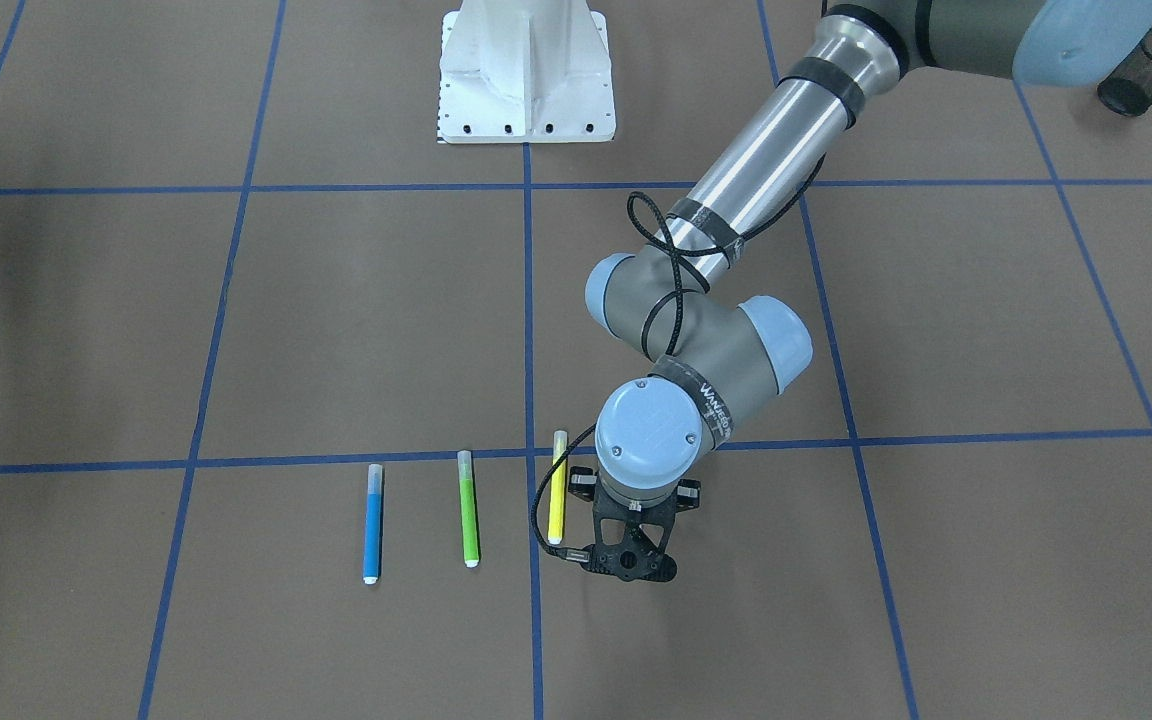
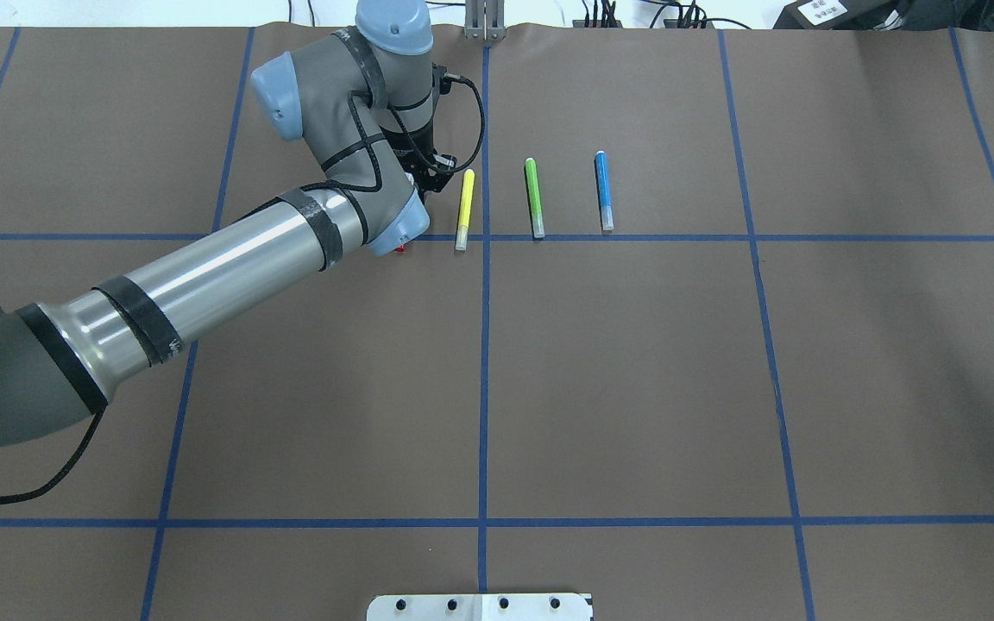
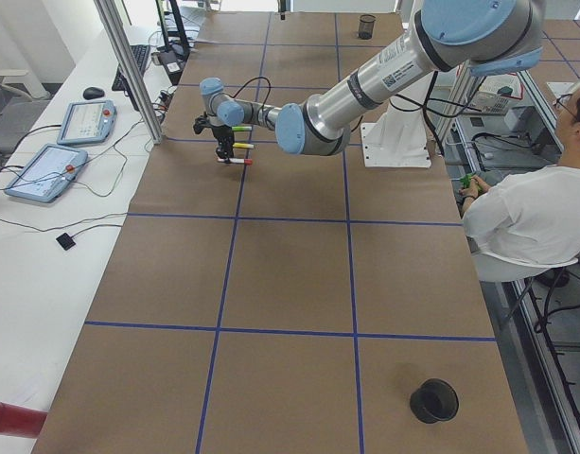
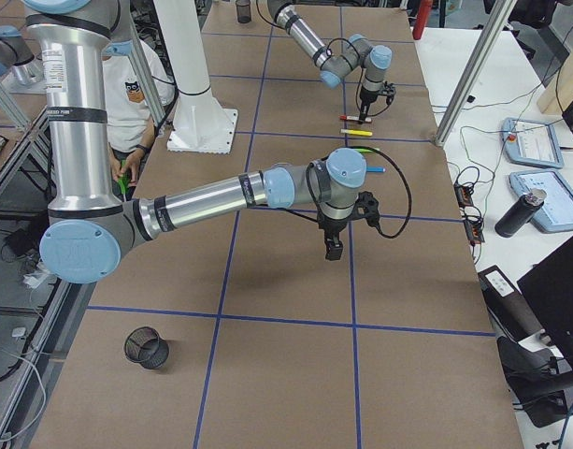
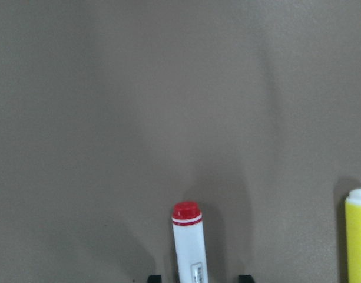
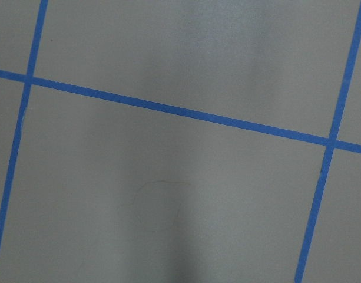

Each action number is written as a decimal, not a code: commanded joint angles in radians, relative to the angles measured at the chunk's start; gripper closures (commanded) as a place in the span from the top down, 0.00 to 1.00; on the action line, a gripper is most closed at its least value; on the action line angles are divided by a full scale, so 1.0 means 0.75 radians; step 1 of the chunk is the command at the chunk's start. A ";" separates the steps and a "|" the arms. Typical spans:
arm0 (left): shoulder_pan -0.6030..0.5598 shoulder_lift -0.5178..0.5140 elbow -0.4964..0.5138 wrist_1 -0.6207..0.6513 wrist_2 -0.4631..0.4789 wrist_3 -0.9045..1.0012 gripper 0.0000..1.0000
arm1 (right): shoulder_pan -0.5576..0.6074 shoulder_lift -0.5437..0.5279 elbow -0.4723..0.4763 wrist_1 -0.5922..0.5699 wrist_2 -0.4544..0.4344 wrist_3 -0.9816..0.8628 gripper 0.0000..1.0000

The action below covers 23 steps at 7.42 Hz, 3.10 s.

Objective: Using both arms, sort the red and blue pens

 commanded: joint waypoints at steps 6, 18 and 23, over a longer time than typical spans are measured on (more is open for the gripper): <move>-0.025 -0.006 -0.114 0.024 -0.014 -0.113 0.00 | -0.002 0.009 -0.006 0.000 0.002 -0.002 1.00; -0.466 1.535 -1.949 0.075 0.033 -0.330 0.00 | -0.118 0.215 -0.102 0.084 -0.002 0.346 1.00; -0.873 2.098 -1.753 -0.450 -0.013 -0.326 0.00 | -0.133 0.238 -0.137 0.084 -0.002 0.346 1.00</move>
